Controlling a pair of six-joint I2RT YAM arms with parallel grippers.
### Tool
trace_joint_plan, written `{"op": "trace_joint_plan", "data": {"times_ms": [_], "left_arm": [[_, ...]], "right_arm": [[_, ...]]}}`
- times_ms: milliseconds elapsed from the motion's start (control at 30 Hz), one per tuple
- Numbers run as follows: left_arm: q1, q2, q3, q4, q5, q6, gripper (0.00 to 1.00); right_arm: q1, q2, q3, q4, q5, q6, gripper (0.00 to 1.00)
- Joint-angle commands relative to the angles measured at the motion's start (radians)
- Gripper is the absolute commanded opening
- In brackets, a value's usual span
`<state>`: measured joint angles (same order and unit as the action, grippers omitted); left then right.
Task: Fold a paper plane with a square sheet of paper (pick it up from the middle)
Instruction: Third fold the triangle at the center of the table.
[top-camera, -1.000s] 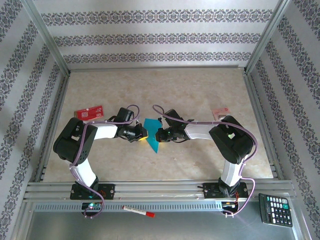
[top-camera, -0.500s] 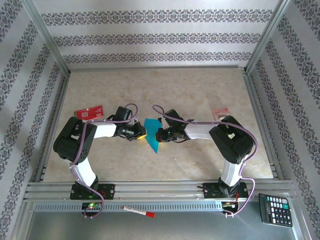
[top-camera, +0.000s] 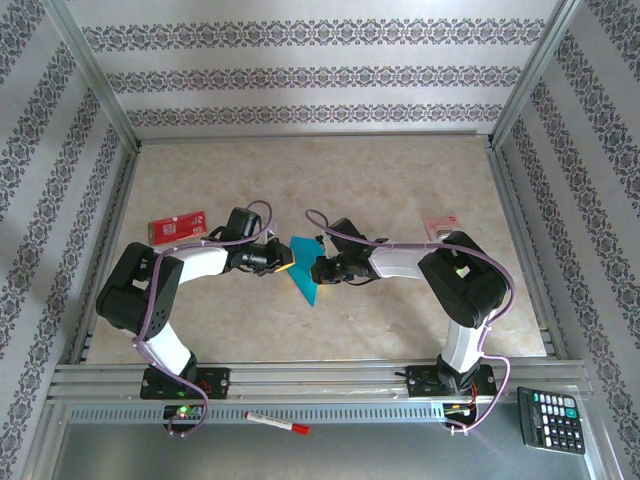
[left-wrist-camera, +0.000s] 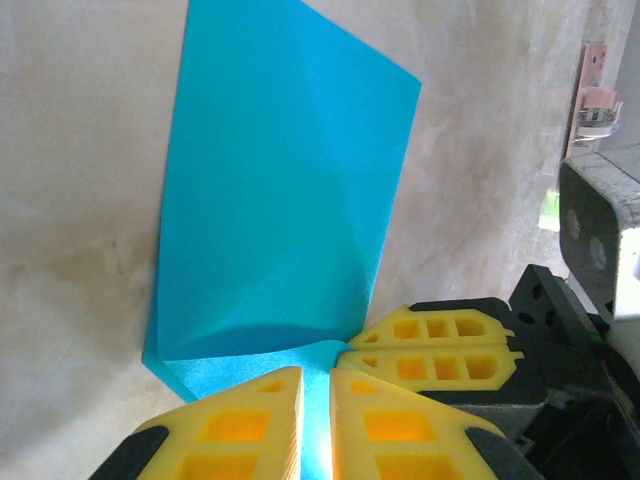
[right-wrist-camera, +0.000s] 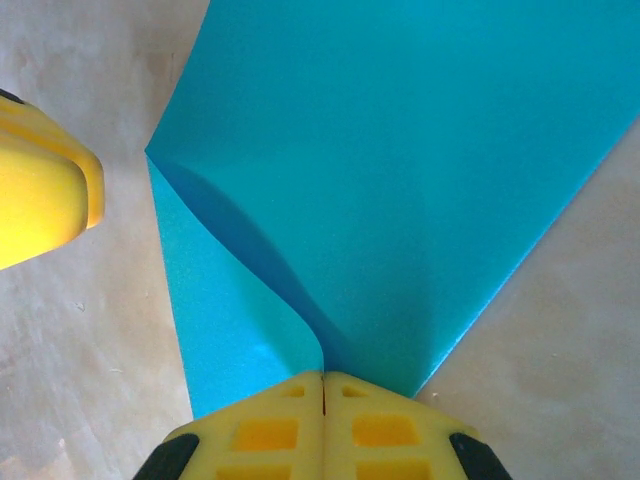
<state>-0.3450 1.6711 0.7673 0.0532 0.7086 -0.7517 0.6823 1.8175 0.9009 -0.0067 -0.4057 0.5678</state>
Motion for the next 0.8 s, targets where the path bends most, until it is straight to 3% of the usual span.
{"op": "trace_joint_plan", "data": {"times_ms": [0,767], "left_arm": [[0.001,0.018,0.022,-0.004,0.030,0.007,0.15],[-0.025,0.119,0.032,0.007,0.033,0.031,0.15]], "right_arm": [[-0.013,0.025,-0.009,-0.096,0.034,-0.030,0.00],[-0.015,0.019,0.001,-0.098,0.032,-0.032,0.00]]}}
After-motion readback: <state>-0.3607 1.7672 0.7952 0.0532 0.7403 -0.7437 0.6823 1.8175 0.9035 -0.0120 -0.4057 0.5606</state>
